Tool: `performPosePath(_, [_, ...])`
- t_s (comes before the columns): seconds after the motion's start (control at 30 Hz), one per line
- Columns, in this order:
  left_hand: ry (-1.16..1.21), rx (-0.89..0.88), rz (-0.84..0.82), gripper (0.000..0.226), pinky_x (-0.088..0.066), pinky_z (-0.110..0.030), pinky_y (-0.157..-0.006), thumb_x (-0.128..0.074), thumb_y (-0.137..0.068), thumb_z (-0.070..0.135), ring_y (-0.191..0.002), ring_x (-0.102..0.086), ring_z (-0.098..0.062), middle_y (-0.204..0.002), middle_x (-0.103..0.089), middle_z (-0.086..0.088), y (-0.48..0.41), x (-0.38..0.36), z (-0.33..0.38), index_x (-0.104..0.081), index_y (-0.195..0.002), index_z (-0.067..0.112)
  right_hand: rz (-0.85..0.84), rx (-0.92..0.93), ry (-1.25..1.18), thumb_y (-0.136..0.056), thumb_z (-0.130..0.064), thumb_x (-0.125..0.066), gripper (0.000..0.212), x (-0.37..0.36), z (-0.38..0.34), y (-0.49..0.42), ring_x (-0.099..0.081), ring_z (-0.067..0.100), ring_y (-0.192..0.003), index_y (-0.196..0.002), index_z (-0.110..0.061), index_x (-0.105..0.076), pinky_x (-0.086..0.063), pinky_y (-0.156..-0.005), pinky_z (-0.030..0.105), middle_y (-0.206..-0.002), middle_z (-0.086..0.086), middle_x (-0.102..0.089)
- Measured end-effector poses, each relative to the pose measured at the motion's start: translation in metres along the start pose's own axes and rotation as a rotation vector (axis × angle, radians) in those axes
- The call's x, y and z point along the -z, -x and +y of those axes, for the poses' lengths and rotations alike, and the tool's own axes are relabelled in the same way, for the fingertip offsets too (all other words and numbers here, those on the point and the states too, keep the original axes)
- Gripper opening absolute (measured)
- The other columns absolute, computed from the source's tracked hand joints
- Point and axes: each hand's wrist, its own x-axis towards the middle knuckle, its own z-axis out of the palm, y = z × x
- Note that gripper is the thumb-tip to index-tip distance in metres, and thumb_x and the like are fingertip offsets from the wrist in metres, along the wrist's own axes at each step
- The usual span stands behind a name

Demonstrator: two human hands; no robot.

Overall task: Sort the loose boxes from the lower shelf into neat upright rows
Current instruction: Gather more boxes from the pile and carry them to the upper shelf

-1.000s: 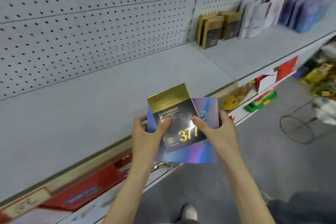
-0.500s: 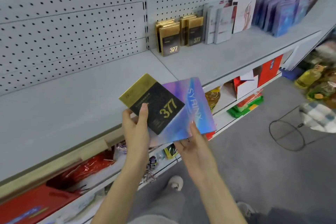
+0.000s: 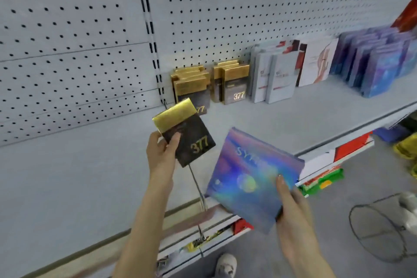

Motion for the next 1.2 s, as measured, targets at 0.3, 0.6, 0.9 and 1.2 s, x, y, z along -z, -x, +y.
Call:
performPosePath(0.3, [-0.507, -0.325, 0.026, 0.027, -0.041, -0.008, -0.070, -0.067, -0.087, 0.023, -0.087, -0.058, -0.010, -0.101, -0.061, -0.001, -0.108, -0.074, -0.020, -0.054, -0.109, 0.012, 0.000, 0.042, 0.230, -0.042, -0.068, -0.083, 0.074, -0.013, -0.035, -0.103, -0.069, 0.023, -0.085, -0.095, -0.016, -0.074, -0.054, -0.080, 0.042, -0.096, 0.006, -0.075])
performPosePath(0.6, [-0.684, -0.308, 0.394, 0.059, -0.048, -0.033, -0.069, -0.076, -0.076, 0.039, -0.093, -0.054, -0.021, -0.111, -0.049, -0.008, -0.118, -0.080, -0.046, -0.044, -0.115, 0.006, -0.010, -0.034, 0.095, -0.089, -0.020, -0.060, 0.014, -0.003, -0.046, -0.134, -0.069, 0.013, -0.065, -0.092, -0.010, -0.070, -0.056, -0.054, 0.025, -0.078, 0.002, -0.075])
performPosePath(0.9, [-0.540, -0.256, 0.342, 0.018, -0.041, -0.008, -0.063, -0.064, -0.089, 0.022, -0.076, -0.056, -0.007, -0.099, -0.054, 0.002, -0.064, -0.114, -0.037, -0.053, -0.100, 0.011, -0.030, -0.092, 0.060, -0.091, -0.021, -0.059, 0.018, 0.024, -0.059, -0.158, -0.069, 0.014, -0.066, -0.098, -0.007, -0.069, -0.055, -0.053, 0.024, -0.082, 0.004, -0.075])
performPosePath(1.2, [-0.333, 0.081, -0.250, 0.046, -0.055, -0.039, -0.076, -0.069, -0.064, 0.052, -0.084, -0.066, -0.020, -0.089, -0.069, -0.002, 0.050, -0.245, -0.068, -0.059, -0.093, 0.018, -0.042, -0.167, 0.080, -0.089, -0.026, -0.063, 0.019, 0.104, -0.105, -0.201, -0.071, 0.024, -0.074, -0.092, -0.009, -0.070, -0.059, -0.063, 0.036, -0.090, 0.009, -0.076])
